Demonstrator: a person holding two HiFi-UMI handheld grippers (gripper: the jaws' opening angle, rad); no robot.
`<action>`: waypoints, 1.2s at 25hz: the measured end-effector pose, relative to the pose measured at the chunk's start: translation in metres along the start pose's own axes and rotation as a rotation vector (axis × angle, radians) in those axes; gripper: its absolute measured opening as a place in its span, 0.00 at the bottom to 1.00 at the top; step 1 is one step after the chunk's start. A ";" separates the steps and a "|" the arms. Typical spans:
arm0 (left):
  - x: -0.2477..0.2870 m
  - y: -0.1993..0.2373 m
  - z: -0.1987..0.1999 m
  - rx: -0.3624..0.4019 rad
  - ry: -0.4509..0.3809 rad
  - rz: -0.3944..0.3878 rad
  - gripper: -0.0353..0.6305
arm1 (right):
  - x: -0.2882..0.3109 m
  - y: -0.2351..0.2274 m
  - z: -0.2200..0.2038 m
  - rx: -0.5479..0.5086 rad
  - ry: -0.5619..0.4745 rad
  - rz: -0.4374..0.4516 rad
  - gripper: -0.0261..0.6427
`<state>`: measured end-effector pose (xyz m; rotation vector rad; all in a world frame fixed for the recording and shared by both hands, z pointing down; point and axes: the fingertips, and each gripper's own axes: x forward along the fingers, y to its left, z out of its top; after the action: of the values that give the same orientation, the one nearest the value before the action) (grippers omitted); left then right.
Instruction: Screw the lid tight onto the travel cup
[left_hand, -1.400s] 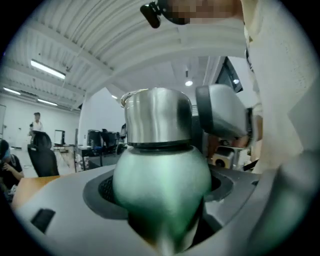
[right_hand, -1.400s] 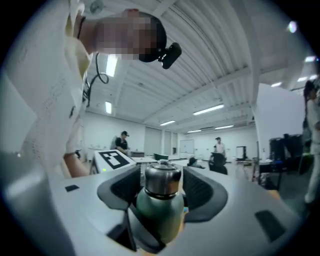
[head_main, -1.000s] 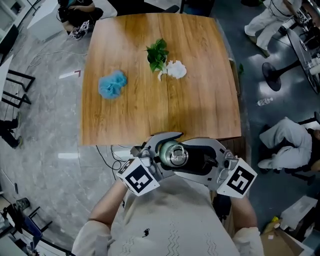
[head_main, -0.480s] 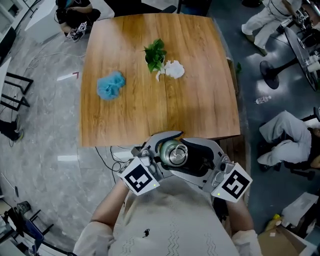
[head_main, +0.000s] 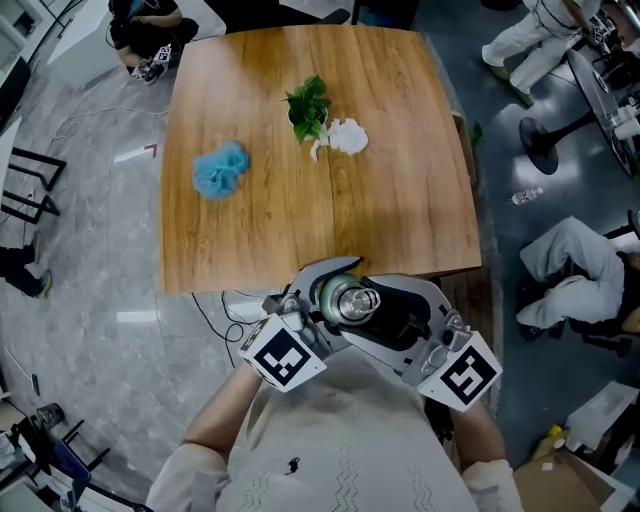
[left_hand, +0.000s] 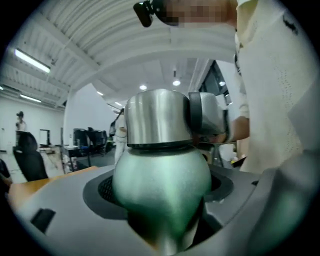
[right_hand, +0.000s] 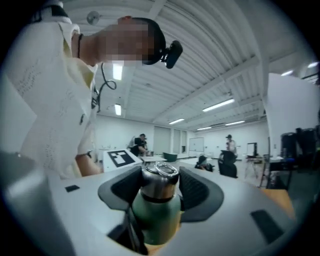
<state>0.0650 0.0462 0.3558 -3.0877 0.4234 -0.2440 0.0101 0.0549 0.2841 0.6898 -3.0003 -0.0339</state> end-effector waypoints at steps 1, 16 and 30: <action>0.002 0.008 -0.003 -0.007 0.013 0.066 0.66 | 0.002 -0.006 -0.002 0.012 -0.004 -0.082 0.41; 0.010 -0.043 0.005 0.009 -0.033 -0.267 0.66 | -0.021 0.021 -0.008 -0.004 0.065 0.339 0.43; 0.019 -0.013 0.004 0.002 -0.031 -0.152 0.66 | -0.011 0.000 -0.021 0.109 0.008 0.004 0.46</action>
<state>0.0867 0.0539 0.3554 -3.1203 0.1882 -0.1978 0.0219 0.0594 0.3044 0.6919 -3.0142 0.1324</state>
